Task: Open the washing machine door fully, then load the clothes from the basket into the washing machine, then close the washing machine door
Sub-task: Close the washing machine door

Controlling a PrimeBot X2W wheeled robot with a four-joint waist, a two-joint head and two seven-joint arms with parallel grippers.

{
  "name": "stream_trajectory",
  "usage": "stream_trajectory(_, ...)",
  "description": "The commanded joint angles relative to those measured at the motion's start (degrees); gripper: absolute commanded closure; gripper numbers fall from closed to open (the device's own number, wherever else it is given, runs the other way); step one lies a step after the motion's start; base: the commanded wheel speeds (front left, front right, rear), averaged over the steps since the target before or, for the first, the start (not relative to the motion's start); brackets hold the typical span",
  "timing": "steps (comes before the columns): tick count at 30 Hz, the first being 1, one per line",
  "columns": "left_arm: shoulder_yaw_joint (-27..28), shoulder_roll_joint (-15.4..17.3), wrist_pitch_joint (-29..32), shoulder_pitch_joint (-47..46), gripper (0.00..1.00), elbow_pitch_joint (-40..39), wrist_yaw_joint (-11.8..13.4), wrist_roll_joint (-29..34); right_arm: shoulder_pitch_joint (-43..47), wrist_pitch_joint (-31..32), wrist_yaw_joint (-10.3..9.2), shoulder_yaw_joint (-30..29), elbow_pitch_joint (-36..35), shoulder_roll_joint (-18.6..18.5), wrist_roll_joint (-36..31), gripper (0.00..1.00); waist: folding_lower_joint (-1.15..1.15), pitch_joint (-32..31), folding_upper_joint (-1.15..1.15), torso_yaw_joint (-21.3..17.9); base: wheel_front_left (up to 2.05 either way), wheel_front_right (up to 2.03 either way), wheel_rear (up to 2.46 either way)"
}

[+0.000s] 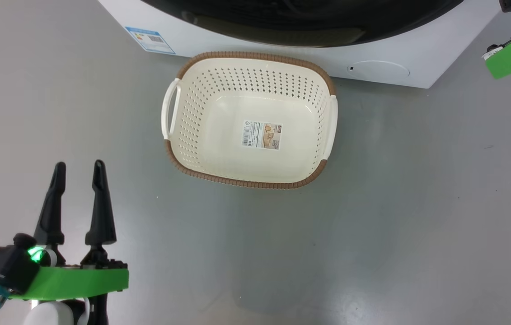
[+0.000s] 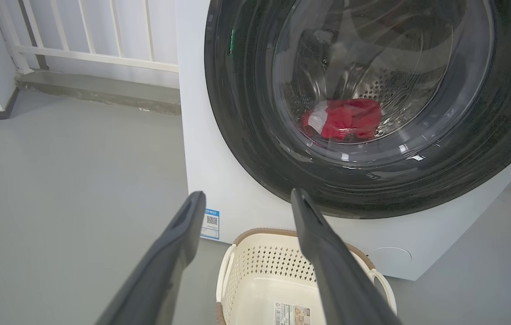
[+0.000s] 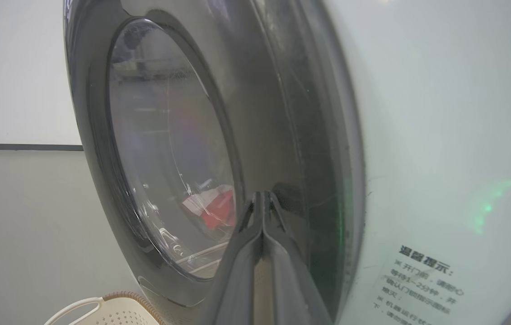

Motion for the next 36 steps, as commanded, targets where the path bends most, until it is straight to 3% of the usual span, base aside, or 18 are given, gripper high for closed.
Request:
stream_trajectory(1,1.99,1.12,-0.44,-0.9,0.0,-1.44,0.42,-0.17,-1.36,-0.09,-0.72,-2.05,0.44,-1.05,-0.16,1.0,0.0,-0.17,0.0,0.05,0.0,0.0,0.0)
stream_trajectory(17,2.2,1.12,-0.44,0.79,0.0,-0.3,0.39,0.64,4.98,-0.09,-0.72,-3.17,0.17,1.81,-0.75,1.0,0.0,-5.19,0.0,-1.81,0.0,0.0,0.0)
stream_trajectory(18,2.22,1.12,-0.44,0.95,0.0,-0.18,0.37,0.75,5.63,-0.09,-0.72,-3.14,-0.08,1.95,-0.64,0.96,0.0,-5.66,0.0,-2.0,0.0,0.0,0.0)
stream_trajectory(20,2.31,1.12,-0.44,1.29,0.0,0.02,0.32,0.99,6.98,-0.09,-0.72,-3.08,-0.53,2.15,-0.43,0.77,0.0,-6.61,0.0,-2.41,0.0,0.0,0.0)
stream_trajectory(21,2.37,1.12,-0.44,1.43,0.0,0.08,0.29,1.12,7.62,-0.09,-0.72,-3.02,-0.72,2.23,-0.3,0.61,0.0,-7.09,0.0,-2.63,0.0,0.0,0.0)
stream_trajectory(22,2.45,1.12,-0.44,1.57,0.0,0.14,0.26,1.27,8.34,-0.09,-0.72,-2.99,-1.01,2.35,-0.2,0.42,0.0,-7.62,0.0,-2.88,0.0,0.0,0.0)
stream_trajectory(23,2.54,1.12,-0.44,1.72,0.0,0.22,0.23,1.45,9.13,-0.09,-0.72,-3.01,-1.35,2.51,-0.16,0.02,0.0,-8.16,0.0,-3.16,0.0,0.0,0.0)
stream_trajectory(36,3.8,1.2,-0.44,3.55,0.0,0.81,-0.14,3.59,21.69,-0.09,-0.72,-8.12,-6.7,4.43,-0.21,0.0,0.0,-14.19,0.0,-7.86,0.0,0.0,0.0)
